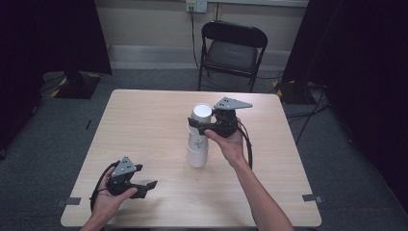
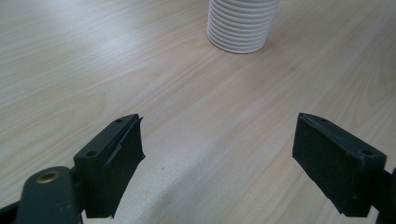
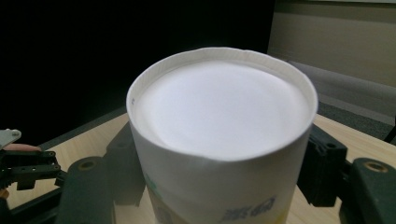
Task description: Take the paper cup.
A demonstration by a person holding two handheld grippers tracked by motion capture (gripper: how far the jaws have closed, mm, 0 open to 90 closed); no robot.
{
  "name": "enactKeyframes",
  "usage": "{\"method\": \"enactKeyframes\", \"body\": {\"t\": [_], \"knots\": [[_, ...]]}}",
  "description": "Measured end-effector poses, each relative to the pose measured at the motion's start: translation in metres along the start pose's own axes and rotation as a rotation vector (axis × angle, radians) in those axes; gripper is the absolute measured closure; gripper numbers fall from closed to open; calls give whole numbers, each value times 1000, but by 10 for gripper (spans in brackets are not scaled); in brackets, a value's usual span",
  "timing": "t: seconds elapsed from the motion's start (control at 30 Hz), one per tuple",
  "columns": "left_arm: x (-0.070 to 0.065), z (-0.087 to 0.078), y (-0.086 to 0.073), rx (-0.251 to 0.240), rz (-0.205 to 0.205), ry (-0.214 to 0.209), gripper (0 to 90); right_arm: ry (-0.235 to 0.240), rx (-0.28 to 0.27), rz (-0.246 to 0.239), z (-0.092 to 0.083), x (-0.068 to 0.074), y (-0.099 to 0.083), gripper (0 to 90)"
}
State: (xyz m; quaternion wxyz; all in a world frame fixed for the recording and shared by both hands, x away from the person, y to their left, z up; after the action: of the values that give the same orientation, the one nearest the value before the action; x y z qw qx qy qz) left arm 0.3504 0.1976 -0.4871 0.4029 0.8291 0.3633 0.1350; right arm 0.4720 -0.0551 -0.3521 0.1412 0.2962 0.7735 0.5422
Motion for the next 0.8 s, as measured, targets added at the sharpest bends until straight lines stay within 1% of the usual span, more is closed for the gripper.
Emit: {"method": "enactKeyframes", "body": {"t": [0.1, 0.2, 0.3, 0.5, 0.53, 0.67, 0.77, 0.8], "knots": [[-1, 0, 0, 1, -6, -4, 158, -1, -9, -3, -2, -1, 5, 306], [0, 1, -1, 11, 0, 1, 159, -3, -18, -3, -6, -2, 10, 306], [0, 1, -1, 10, -11, -5, 159, -3, -29, -3, -10, -3, 14, 307], [0, 1, -1, 14, -9, -4, 159, 0, -41, -1, -16, -2, 19, 308], [0, 1, -1, 12, -12, -4, 159, 3, -42, 0, -17, -2, 19, 308], [-1, 1, 0, -7, -50, -29, 160, 2, -47, 0, -23, -3, 20, 308], [-2, 0, 0, -11, -52, -36, 164, -7, -42, -11, -30, -5, 20, 308], [-2, 0, 1, -12, -52, -37, 164, -12, -49, -6, -36, -8, 20, 308]]}}
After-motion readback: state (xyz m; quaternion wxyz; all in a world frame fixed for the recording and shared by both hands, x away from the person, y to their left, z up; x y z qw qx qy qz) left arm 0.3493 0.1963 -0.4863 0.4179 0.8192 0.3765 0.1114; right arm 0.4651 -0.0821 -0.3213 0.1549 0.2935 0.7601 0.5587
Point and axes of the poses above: each handheld gripper's, and its own axes: z roughly forward along the jaws, y roughly out of its top, x roughly to its left, the point moved 5 cm from there along z, roughly forward along the jaws, and after that the axes turned 4 degrees about x, right-handed, at the moved point
